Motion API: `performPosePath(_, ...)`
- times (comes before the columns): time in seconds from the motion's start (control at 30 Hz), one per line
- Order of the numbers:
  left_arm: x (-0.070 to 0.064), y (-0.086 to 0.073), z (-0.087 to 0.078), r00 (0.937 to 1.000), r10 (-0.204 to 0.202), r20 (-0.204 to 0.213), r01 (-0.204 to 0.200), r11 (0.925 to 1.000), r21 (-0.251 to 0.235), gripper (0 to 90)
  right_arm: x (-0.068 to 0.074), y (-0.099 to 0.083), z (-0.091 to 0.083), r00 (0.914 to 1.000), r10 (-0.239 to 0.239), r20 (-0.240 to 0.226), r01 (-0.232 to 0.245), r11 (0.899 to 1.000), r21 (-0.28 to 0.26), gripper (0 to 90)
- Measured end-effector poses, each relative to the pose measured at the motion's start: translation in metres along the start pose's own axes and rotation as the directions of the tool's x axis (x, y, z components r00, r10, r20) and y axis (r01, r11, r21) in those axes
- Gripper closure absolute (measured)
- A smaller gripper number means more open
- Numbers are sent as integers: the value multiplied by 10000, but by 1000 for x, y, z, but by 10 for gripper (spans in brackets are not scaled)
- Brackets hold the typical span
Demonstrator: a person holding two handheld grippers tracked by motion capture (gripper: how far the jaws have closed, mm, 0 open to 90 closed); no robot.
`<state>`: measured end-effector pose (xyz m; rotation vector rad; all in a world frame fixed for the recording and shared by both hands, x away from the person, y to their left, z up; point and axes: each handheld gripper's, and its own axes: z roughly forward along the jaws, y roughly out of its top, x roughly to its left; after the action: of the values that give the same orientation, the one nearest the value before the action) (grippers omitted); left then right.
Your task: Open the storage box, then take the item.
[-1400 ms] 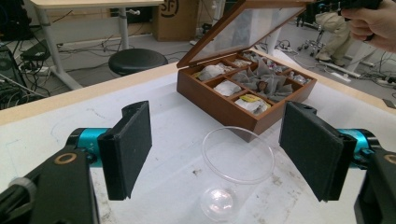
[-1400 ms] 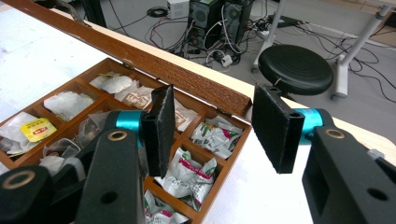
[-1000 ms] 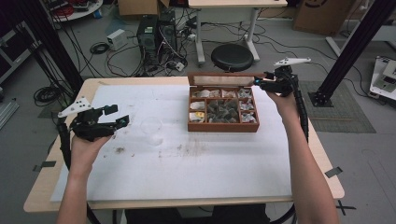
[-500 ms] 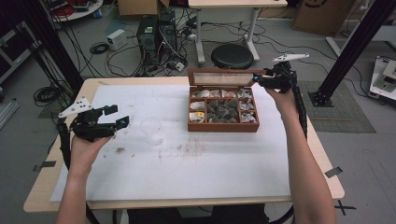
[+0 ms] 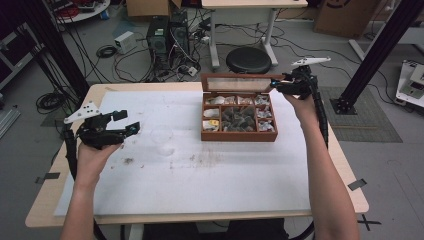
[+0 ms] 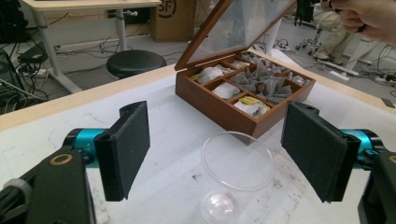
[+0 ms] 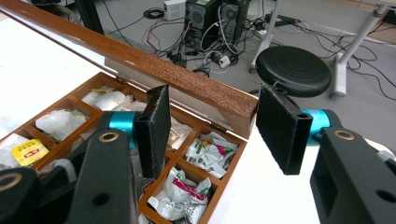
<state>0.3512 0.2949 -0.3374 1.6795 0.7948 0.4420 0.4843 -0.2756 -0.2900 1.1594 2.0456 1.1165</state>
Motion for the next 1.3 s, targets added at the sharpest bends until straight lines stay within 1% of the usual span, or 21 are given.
performPosePath(0.33,-4,2,4,9999,98,71,-99,9999,83,236,0,0,0,10000,6,4,-6,10000,39,457)
performPosePath(0.5,-6,3,3,9998,137,109,-138,9999,23,236,0,0,0,10000,-5,-6,5,10000,43,457)
performPosePath(0.67,-6,0,3,9999,109,105,-109,9999,45,236,0,0,0,10000,41,-15,-41,10000,36,456)
performPosePath(0.77,-5,-3,3,9998,39,186,-39,10000,13,236,0,0,0,10000,40,-28,-40,10000,42,456)
performPosePath(0.87,-6,-4,3,9998,41,192,-42,10000,60,236,0,0,0,10000,53,-60,-53,10000,36,455)
performPosePath(1.03,-8,-6,2,9998,86,193,-85,9999,-56,236,-1,0,0,9999,69,-111,-69,10000,1,449)
performPosePath(1.2,-10,-6,4,9997,126,213,-126,9999,-23,236,1,0,2,10000,53,-45,-53,10000,44,436)
performPosePath(1.3,-13,-3,6,9991,106,418,-101,9999,-125,236,0,0,2,10000,35,-77,-35,10000,47,436)
